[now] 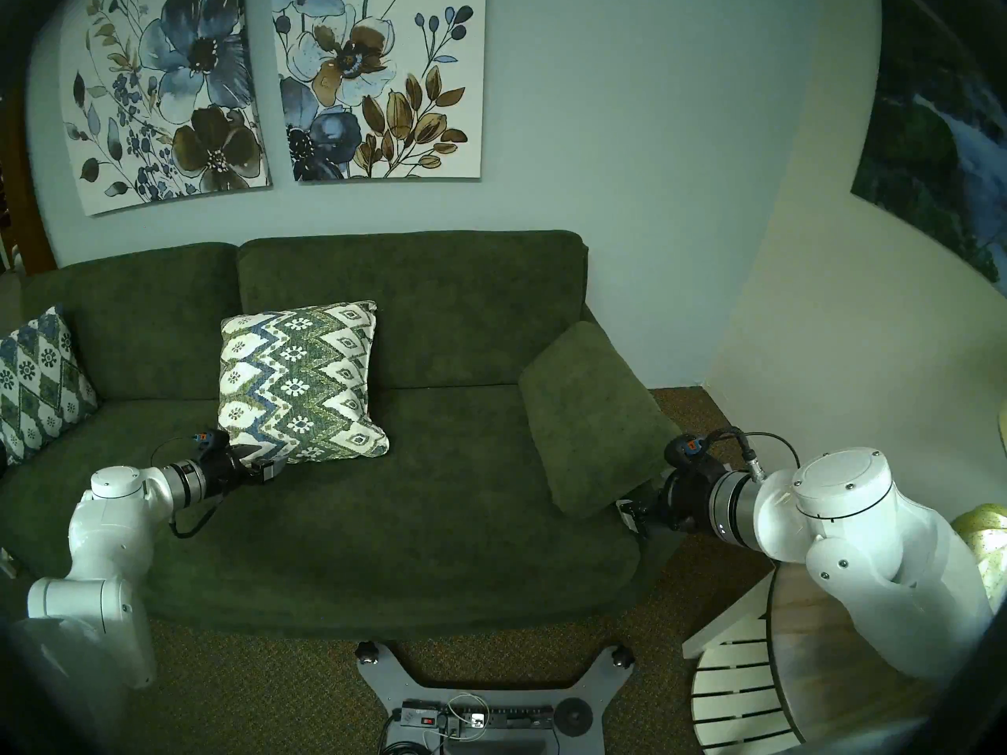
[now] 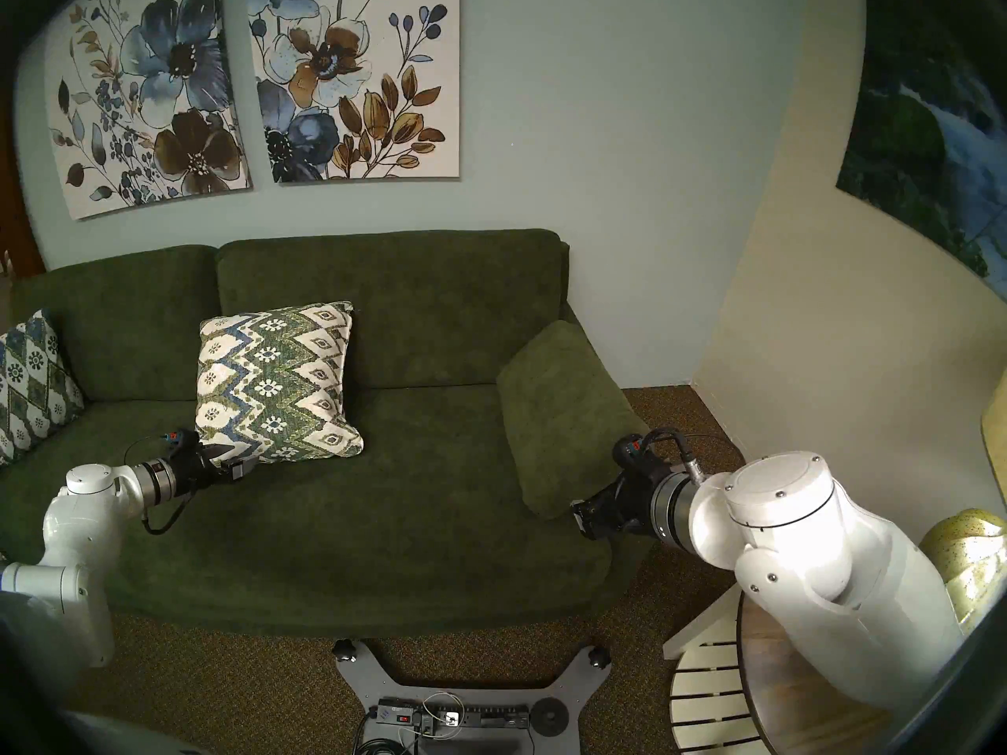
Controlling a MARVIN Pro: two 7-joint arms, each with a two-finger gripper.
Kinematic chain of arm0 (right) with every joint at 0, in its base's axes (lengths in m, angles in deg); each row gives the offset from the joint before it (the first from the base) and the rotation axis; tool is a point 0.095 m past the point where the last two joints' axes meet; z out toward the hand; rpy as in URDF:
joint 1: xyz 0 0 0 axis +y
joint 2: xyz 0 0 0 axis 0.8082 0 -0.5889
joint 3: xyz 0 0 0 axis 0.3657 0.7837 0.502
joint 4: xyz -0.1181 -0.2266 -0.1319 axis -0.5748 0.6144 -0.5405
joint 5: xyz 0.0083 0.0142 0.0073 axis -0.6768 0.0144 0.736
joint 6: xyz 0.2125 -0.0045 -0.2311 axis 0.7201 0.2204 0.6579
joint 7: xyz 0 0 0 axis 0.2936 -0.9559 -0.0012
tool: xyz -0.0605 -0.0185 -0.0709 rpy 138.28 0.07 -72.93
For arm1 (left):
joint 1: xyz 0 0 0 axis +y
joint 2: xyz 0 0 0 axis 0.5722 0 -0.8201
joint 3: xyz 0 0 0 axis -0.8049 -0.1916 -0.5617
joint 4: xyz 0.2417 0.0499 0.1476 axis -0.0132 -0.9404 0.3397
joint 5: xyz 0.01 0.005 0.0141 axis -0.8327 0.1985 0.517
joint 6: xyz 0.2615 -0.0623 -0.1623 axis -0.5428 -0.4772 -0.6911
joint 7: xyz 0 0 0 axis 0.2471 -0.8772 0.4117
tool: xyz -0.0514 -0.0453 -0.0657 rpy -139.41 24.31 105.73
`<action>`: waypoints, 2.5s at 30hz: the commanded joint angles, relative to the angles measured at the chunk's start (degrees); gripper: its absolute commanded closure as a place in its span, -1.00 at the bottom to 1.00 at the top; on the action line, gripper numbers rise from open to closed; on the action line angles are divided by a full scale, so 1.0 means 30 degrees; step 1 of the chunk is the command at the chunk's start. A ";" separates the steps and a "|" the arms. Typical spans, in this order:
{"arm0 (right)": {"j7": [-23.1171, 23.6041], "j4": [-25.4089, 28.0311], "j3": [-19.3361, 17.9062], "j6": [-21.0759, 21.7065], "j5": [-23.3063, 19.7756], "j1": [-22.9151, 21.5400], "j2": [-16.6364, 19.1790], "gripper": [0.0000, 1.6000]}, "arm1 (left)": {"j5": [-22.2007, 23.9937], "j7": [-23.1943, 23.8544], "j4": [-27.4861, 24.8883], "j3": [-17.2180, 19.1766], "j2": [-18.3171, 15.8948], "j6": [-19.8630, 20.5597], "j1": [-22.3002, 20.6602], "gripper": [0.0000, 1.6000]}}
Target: Fix throw pillow on sofa
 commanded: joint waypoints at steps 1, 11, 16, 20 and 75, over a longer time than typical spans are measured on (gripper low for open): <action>0.0008 0.0071 -0.0042 -0.0040 -0.0013 -0.0022 -0.0005 -1.00 | 0.0072 -0.1660 0.0676 0.0311 -0.0002 0.0500 -0.1992 -1.00; 0.0007 0.0070 -0.0040 -0.0040 -0.0013 -0.0023 -0.0004 -1.00 | 0.0096 -0.3160 0.2675 0.0522 -0.0404 0.2340 -0.3785 -1.00; 0.0007 0.0072 -0.0044 -0.0040 -0.0016 -0.0021 -0.0004 -1.00 | -0.0082 -0.3596 0.3312 0.0369 -0.0609 0.1895 -0.4136 -1.00; 0.0007 0.0072 -0.0044 -0.0040 -0.0016 -0.0021 -0.0004 -1.00 | -0.0430 -0.4208 0.4003 0.0056 -0.0694 0.1622 -0.4561 -1.00; -0.0004 0.0049 -0.0006 -0.0040 -0.0004 -0.0039 0.0003 -1.00 | -0.0948 -0.5916 0.6430 -0.0356 0.1087 0.4233 -0.7567 -1.00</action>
